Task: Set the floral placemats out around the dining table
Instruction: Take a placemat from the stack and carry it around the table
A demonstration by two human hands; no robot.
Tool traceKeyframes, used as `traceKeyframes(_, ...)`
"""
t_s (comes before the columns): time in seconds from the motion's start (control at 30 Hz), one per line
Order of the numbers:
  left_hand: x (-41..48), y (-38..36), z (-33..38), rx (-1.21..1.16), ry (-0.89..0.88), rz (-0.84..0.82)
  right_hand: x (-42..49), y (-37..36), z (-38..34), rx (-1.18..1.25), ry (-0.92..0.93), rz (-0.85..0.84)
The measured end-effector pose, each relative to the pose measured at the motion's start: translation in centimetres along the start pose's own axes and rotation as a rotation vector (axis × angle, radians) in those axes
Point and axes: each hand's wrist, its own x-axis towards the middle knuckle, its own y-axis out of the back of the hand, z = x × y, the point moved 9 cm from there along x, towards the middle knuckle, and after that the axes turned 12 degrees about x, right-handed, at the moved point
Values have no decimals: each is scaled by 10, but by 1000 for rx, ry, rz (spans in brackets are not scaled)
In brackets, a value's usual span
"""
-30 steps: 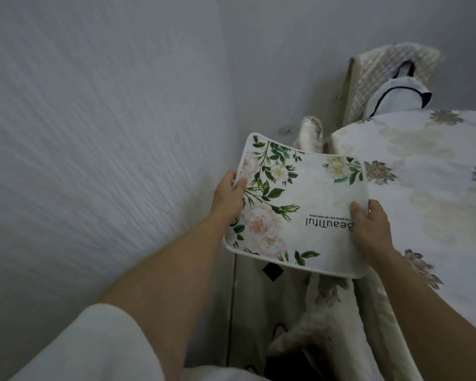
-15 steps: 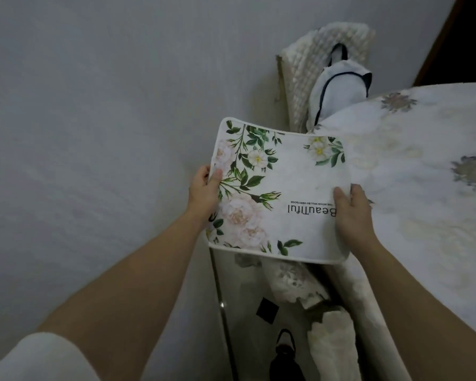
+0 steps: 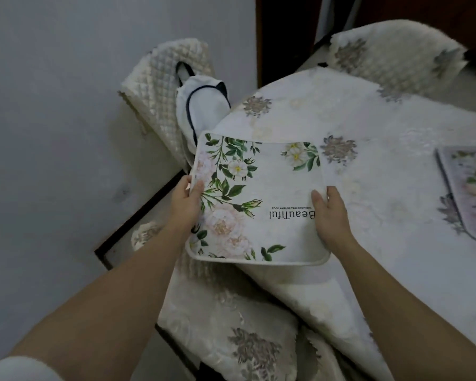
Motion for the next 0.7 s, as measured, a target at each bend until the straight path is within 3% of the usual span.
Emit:
traceKeyframes(0.23, 70, -47, -10, 89, -90, -288, -11, 9, 21, -62, -75, 272)
traceKeyframes(0.53, 107, -111, -19, 133, -125, -615, -35, 18, 45, -29, -168, 468)
traceKeyframes(0.7, 127, -150, -22, 176, -135, -646, -28, 26, 76, 1, -237, 550)
